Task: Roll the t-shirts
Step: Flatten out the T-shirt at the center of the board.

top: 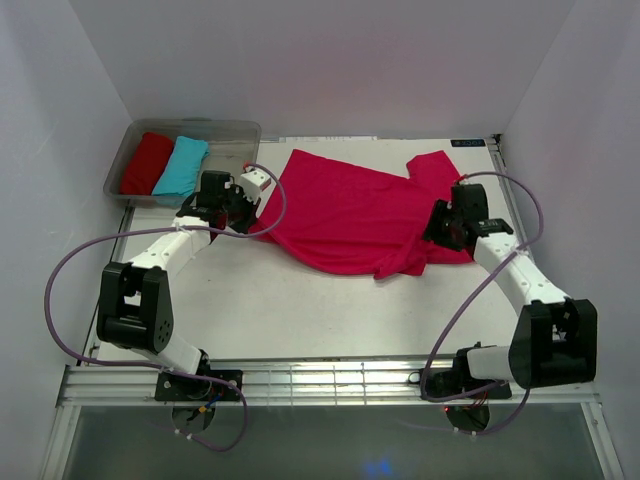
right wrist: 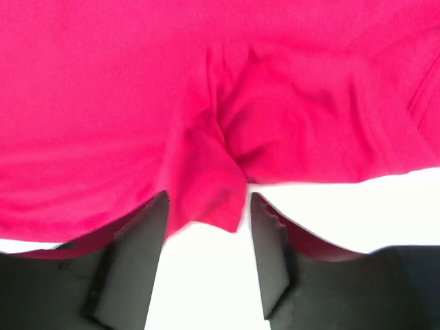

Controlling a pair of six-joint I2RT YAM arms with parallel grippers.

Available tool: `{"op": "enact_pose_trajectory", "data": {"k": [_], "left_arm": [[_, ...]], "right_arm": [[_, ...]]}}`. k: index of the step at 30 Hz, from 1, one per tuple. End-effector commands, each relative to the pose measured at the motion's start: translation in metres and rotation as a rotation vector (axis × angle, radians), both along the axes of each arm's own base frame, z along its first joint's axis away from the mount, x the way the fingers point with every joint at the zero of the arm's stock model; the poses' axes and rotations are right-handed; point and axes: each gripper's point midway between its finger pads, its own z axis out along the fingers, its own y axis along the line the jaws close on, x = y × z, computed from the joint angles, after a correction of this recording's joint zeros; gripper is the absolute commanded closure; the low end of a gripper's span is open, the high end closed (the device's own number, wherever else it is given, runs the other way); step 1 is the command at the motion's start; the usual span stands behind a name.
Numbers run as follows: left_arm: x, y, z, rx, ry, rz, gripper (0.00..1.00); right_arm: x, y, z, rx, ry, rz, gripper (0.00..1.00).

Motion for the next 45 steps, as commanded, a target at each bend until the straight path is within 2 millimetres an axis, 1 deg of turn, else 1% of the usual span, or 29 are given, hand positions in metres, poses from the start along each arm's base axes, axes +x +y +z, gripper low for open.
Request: {"op": "enact_pose_trajectory", "data": {"k": [1,3,4,5,8,9,12,15,18,19,20,22,23,25,27,28,29,30,31,32,34,35,37,38,39,41,42,44,45], "left_arm": [[0.002,-0.006,0.012,-0.030,-0.028,-0.016,1.00],[0.002,-0.006,0.012,-0.030,-0.029,-0.014,1.00],[0.002,-0.006,0.013,-0.030,-0.032,-0.014,1.00],[0.002,-0.006,0.013,-0.030,-0.033,-0.015,1.00],[0.001,-0.005,0.014,-0.030,-0.033,-0.015,1.00],[0.001,-0.006,0.014,-0.032,-0.033,-0.013,1.00],[0.001,-0.006,0.015,-0.034,-0.034,-0.013,1.00],[0.001,-0.005,0.015,-0.030,-0.032,-0.012,1.00],[0.000,-0.004,0.014,-0.024,-0.031,-0.009,1.00],[0.000,-0.004,0.014,-0.024,-0.031,-0.009,1.00],[0.001,-0.003,0.014,-0.021,-0.032,-0.008,1.00],[0.000,-0.003,0.015,-0.017,-0.033,-0.010,1.00],[0.000,-0.003,0.018,-0.015,-0.037,-0.009,1.00],[-0.001,-0.002,0.029,-0.013,-0.047,-0.016,1.00],[-0.001,-0.002,0.044,-0.013,-0.071,-0.022,1.00],[-0.001,-0.003,0.063,-0.017,-0.108,-0.028,1.00],[0.000,-0.003,0.079,-0.022,-0.131,-0.030,1.00],[-0.001,-0.003,0.084,-0.026,-0.143,-0.032,1.00],[0.000,-0.004,0.103,-0.031,-0.166,-0.037,1.00],[-0.002,-0.005,0.120,-0.037,-0.194,-0.042,1.00],[-0.007,-0.004,0.142,-0.043,-0.207,-0.046,1.00],[-0.007,-0.004,0.174,-0.055,-0.268,-0.045,1.00],[-0.013,-0.002,0.199,-0.054,-0.302,-0.040,1.00],[-0.017,0.000,0.226,-0.058,-0.361,-0.035,1.00],[-0.019,0.002,0.237,-0.055,-0.380,-0.032,1.00],[-0.022,0.009,0.252,-0.032,-0.401,-0.009,1.00],[-0.020,0.012,0.273,-0.026,-0.445,0.007,1.00],[-0.016,0.021,0.286,0.010,-0.463,0.044,1.00],[-0.015,0.023,0.313,0.013,-0.520,0.053,1.00]], "right_arm": [[-0.033,0.004,-0.040,0.041,0.081,0.010,0.48],[-0.041,0.015,-0.051,0.100,0.089,0.040,0.64],[-0.049,0.017,-0.063,0.116,0.111,0.044,0.65],[-0.045,0.020,-0.064,0.129,0.090,0.046,0.65],[-0.045,0.019,-0.075,0.131,0.106,0.028,0.56],[-0.045,0.019,-0.080,0.128,0.124,0.026,0.56],[-0.043,0.021,-0.091,0.135,0.146,0.034,0.55],[-0.046,0.015,-0.102,0.105,0.173,0.003,0.56],[-0.049,0.016,-0.107,0.120,0.175,0.001,0.58],[-0.047,0.017,-0.106,0.123,0.166,-0.001,0.61],[-0.047,0.017,-0.106,0.127,0.167,-0.006,0.74],[-0.048,0.019,-0.102,0.139,0.169,-0.002,0.90],[-0.047,0.019,-0.097,0.143,0.167,-0.005,0.92],[-0.041,0.017,-0.070,0.137,0.105,-0.012,0.92],[-0.044,0.003,-0.034,0.085,0.027,-0.051,0.92],[-0.037,-0.001,-0.007,0.075,-0.037,-0.062,0.92],[-0.042,-0.011,0.024,0.052,-0.113,-0.084,0.92],[-0.043,-0.016,0.047,0.043,-0.165,-0.099,0.92],[-0.038,-0.019,0.089,0.047,-0.260,-0.108,0.92],[-0.051,-0.029,0.118,0.029,-0.318,-0.140,0.92],[-0.060,-0.037,0.165,0.018,-0.416,-0.164,0.92],[-0.069,-0.044,0.212,0.014,-0.525,-0.192,0.92],[-0.086,-0.053,0.238,-0.018,-0.554,-0.207,0.92],[-0.096,-0.060,0.268,-0.026,-0.619,-0.231,0.92],[-0.105,-0.063,0.273,-0.042,-0.614,-0.236,0.92],[-0.119,-0.071,0.295,-0.061,-0.664,-0.258,0.92],[-0.130,-0.075,0.320,-0.058,-0.724,-0.270,0.92],[-0.138,-0.085,0.341,-0.102,-0.765,-0.297,0.92],[-0.148,-0.090,0.365,-0.112,-0.821,-0.315,0.92]]}}
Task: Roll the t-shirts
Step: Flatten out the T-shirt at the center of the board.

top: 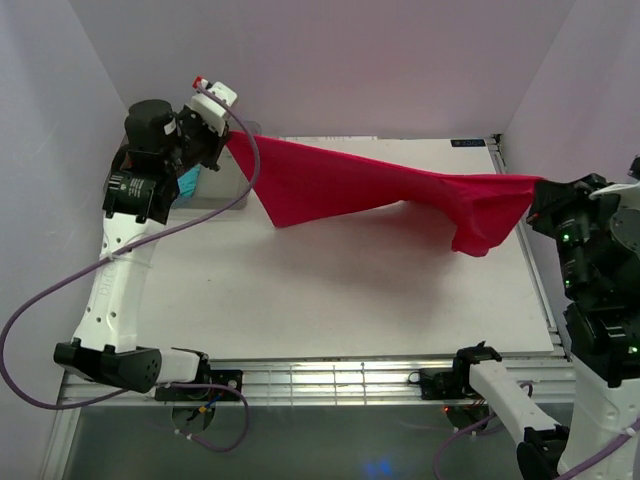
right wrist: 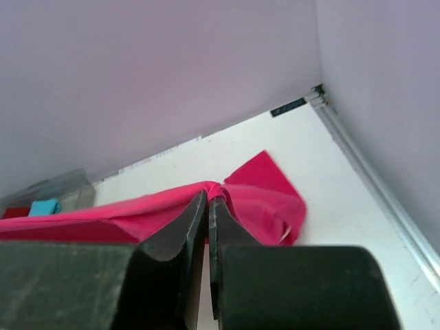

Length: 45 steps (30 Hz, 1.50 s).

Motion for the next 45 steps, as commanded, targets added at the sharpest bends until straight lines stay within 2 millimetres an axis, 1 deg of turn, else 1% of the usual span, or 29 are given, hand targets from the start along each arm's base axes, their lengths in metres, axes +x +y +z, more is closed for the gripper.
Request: {"op": "enact_pose_trajectory", "data": {"k": [1,3,4,6,7,8,9,10,11,12,13,14,16,17,18,20,21,24,29,31,33,34,37,38,40,41,42,44,45], "left_arm": [[0.007,0.016,0.021,0.052,-0.014,0.073,1.00],[0.016,0.014,0.048,0.039,-0.070,0.073,1.00],[0.032,0.009,0.038,0.040,-0.042,0.064,1.00],[0.048,-0.001,0.039,0.019,-0.037,0.035,1.00],[0.068,-0.009,0.033,0.005,-0.019,0.025,1.00],[0.079,-0.012,0.029,-0.004,-0.008,0.020,1.00],[0.090,-0.017,0.026,-0.015,0.000,0.013,1.00],[0.099,-0.019,0.042,-0.030,-0.038,0.016,1.00],[0.125,-0.024,0.017,-0.034,0.012,0.025,1.00],[0.137,-0.024,0.016,-0.036,0.005,0.037,1.00],[0.146,-0.021,0.039,-0.046,-0.066,0.072,1.00],[0.168,-0.020,0.022,-0.039,-0.052,0.100,1.00],[0.189,-0.004,0.044,-0.049,-0.161,0.213,1.00],[0.197,0.003,0.041,-0.047,-0.177,0.253,1.00],[0.202,0.009,0.061,-0.071,-0.265,0.293,1.00],[0.206,0.022,0.067,-0.084,-0.313,0.371,1.00],[0.206,0.025,0.082,-0.108,-0.368,0.387,1.00],[0.209,0.030,0.106,-0.118,-0.443,0.413,1.00],[0.202,0.023,0.111,-0.097,-0.465,0.365,1.00],[0.204,0.016,0.087,-0.072,-0.408,0.324,1.00],[0.198,0.017,0.081,-0.056,-0.389,0.324,1.00],[0.200,0.017,0.063,-0.039,-0.349,0.323,1.00],[0.186,0.012,0.051,-0.018,-0.317,0.273,1.00],[0.185,0.012,0.023,0.009,-0.262,0.268,1.00],[0.168,0.004,0.016,0.010,-0.242,0.203,1.00],[0.164,0.003,-0.014,0.028,-0.180,0.192,1.00],[0.154,0.004,-0.017,0.034,-0.167,0.181,1.00],[0.142,0.001,-0.040,0.053,-0.111,0.146,1.00],[0.132,0.000,-0.071,0.087,-0.037,0.120,1.00]], "right_arm": [[-0.014,-0.028,0.022,-0.085,0.009,-0.132,0.92],[-0.001,-0.038,0.025,-0.142,0.036,-0.183,0.92],[0.005,-0.039,0.028,-0.157,0.040,-0.190,0.92],[0.037,-0.037,0.025,-0.200,0.072,-0.191,0.92],[0.050,-0.035,0.025,-0.210,0.071,-0.184,0.92],[0.079,-0.028,0.028,-0.218,0.061,-0.165,0.92],[0.095,-0.026,0.031,-0.233,0.058,-0.159,0.92],[0.111,-0.024,0.035,-0.239,0.053,-0.153,0.92],[0.144,-0.021,0.045,-0.240,0.043,-0.137,0.92],[0.163,-0.020,0.049,-0.241,0.041,-0.120,0.92],[0.180,-0.020,0.057,-0.221,0.026,-0.104,0.92],[0.210,-0.020,0.073,-0.204,-0.012,-0.069,0.92],[0.231,-0.017,0.092,-0.172,-0.072,-0.056,0.92],[0.244,-0.018,0.104,-0.165,-0.112,-0.068,0.92],[0.248,-0.019,0.115,-0.158,-0.155,-0.076,0.92],[0.241,-0.032,0.134,-0.150,-0.236,-0.108,0.92],[0.249,-0.032,0.124,-0.150,-0.229,-0.096,0.92],[0.232,-0.039,0.165,-0.148,-0.361,-0.104,0.92],[0.216,-0.054,0.181,-0.203,-0.403,-0.163,0.92],[0.221,-0.056,0.161,-0.218,-0.348,-0.166,0.92],[0.216,-0.054,0.151,-0.227,-0.319,-0.148,0.92],[0.215,-0.053,0.142,-0.226,-0.295,-0.140,0.92],[0.214,-0.050,0.090,-0.230,-0.175,-0.112,0.92],[0.210,-0.050,0.056,-0.231,-0.105,-0.106,0.92],[0.200,-0.051,0.024,-0.230,-0.049,-0.112,0.92],[0.176,-0.052,0.024,-0.220,-0.069,-0.130,0.92],[0.175,-0.052,-0.024,-0.213,0.021,-0.124,0.92],[0.146,-0.048,-0.040,-0.198,0.019,-0.121,0.92],[0.141,-0.047,-0.080,-0.189,0.096,-0.111,0.92]]}}
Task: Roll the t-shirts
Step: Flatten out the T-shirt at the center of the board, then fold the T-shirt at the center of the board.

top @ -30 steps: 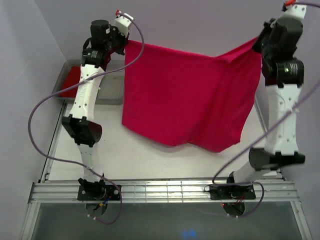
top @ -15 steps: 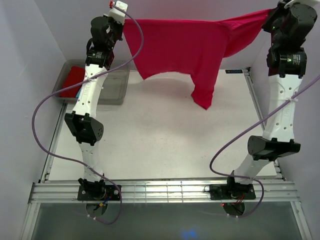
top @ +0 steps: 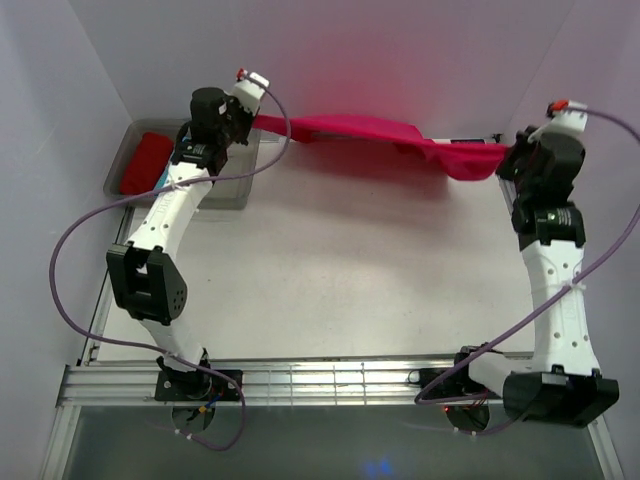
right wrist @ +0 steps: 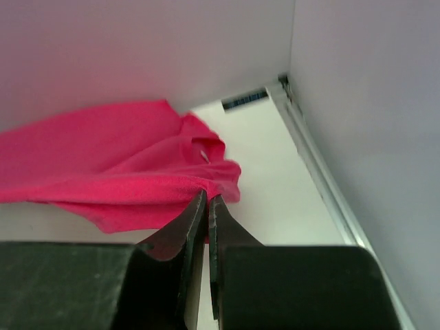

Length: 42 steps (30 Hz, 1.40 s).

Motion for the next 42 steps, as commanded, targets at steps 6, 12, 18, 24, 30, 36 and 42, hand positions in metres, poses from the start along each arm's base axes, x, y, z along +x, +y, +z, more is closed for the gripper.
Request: {"op": "enact_pose_trajectory", "data": {"k": [6,12,18,24,30,36,42], "left_arm": [[-0.111,-0.005,-0.097,0.072,0.277,-0.227,1.00],[-0.195,0.005,-0.194,0.147,0.463,-0.321,1.00],[-0.249,0.008,-0.236,0.143,0.607,-0.379,1.00],[-0.268,0.014,-0.242,0.136,0.671,-0.361,1.00],[-0.216,0.012,-0.240,0.094,0.681,-0.246,1.00],[-0.169,0.008,-0.249,0.078,0.682,-0.182,1.00],[-0.141,0.012,-0.258,0.113,0.681,-0.138,1.00]], "right_arm": [[-0.094,0.028,-0.129,0.113,0.199,0.093,0.92],[-0.148,0.031,-0.227,0.195,0.450,0.035,0.92],[-0.159,0.052,-0.263,0.285,0.558,0.111,0.92],[-0.152,0.042,-0.262,0.248,0.554,0.071,0.92],[-0.111,0.037,-0.268,0.223,0.528,0.078,0.92],[-0.042,0.039,-0.256,0.203,0.484,0.126,0.92],[0.011,0.043,-0.258,0.152,0.484,0.208,0.92]]}}
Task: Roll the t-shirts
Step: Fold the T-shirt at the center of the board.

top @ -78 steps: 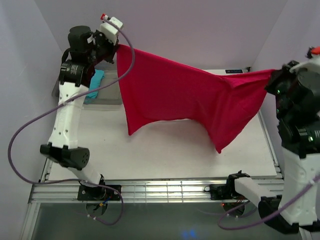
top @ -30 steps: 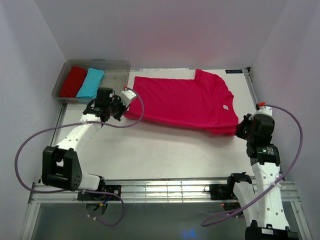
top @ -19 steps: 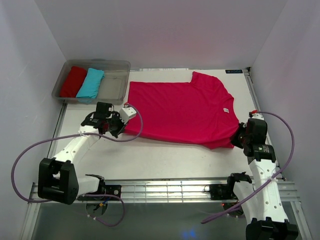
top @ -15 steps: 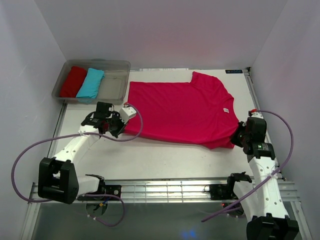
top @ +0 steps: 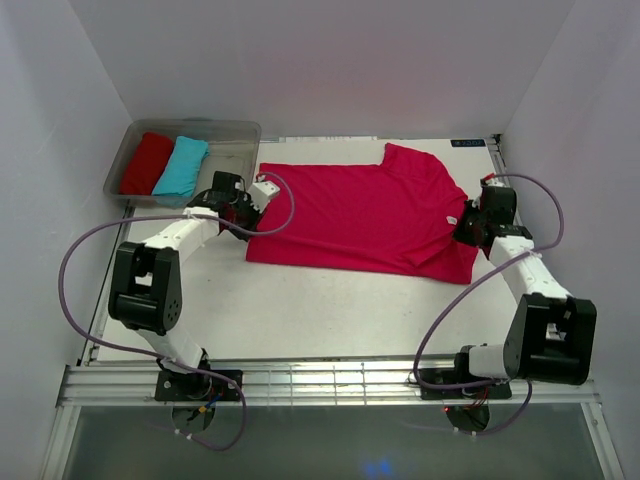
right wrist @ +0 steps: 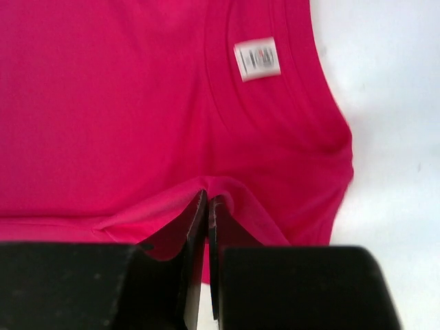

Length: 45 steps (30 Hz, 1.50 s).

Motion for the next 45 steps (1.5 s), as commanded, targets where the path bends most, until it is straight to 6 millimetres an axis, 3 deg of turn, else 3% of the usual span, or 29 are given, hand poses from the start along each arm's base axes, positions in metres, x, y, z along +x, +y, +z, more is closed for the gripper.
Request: {"op": "enact_pose_trajectory", "data": {"k": [1,13,29,30,31,32,34,36,37,40,42,43,45], "left_arm": [[0.025,0.005,0.013,0.018,-0.067,0.040,1.00],[0.049,0.003,-0.004,0.033,-0.052,0.069,1.00],[0.062,0.010,-0.018,0.082,-0.054,0.085,1.00],[0.062,0.009,-0.019,0.084,-0.050,0.084,1.00],[0.061,0.009,-0.021,0.086,-0.042,0.084,0.74],[0.060,0.009,-0.023,0.090,-0.033,0.086,0.55],[0.061,0.007,-0.019,0.082,-0.035,0.095,0.27],[0.064,0.005,-0.008,0.064,-0.050,0.114,0.25],[0.067,0.001,0.002,0.046,-0.064,0.122,0.25],[0.069,-0.013,0.027,0.002,-0.111,0.100,0.25],[0.062,-0.023,0.041,-0.015,-0.128,0.059,0.28],[0.056,-0.031,0.045,-0.033,-0.122,0.025,0.30],[0.038,-0.039,0.040,-0.013,-0.080,-0.052,0.36]], "right_arm": [[0.054,0.002,0.027,-0.035,-0.139,0.064,0.92],[0.124,0.002,0.020,-0.049,-0.148,0.118,0.92],[0.140,0.005,-0.006,-0.032,-0.094,0.145,0.92],[0.142,0.005,-0.010,-0.033,-0.083,0.146,0.89],[0.142,0.004,-0.012,-0.034,-0.072,0.146,0.65],[0.140,0.002,-0.016,-0.046,-0.046,0.135,0.53],[0.140,-0.005,-0.016,-0.072,-0.019,0.106,0.40],[0.134,-0.018,-0.018,-0.122,0.019,0.057,0.33],[0.130,-0.020,-0.014,-0.132,0.018,0.039,0.18],[0.119,-0.032,-0.002,-0.173,0.022,-0.023,0.15],[0.102,-0.037,-0.007,-0.186,0.049,-0.053,0.15],[0.095,-0.038,0.002,-0.188,0.031,-0.066,0.15],[0.070,-0.039,-0.014,-0.171,0.074,-0.078,0.17]]}}
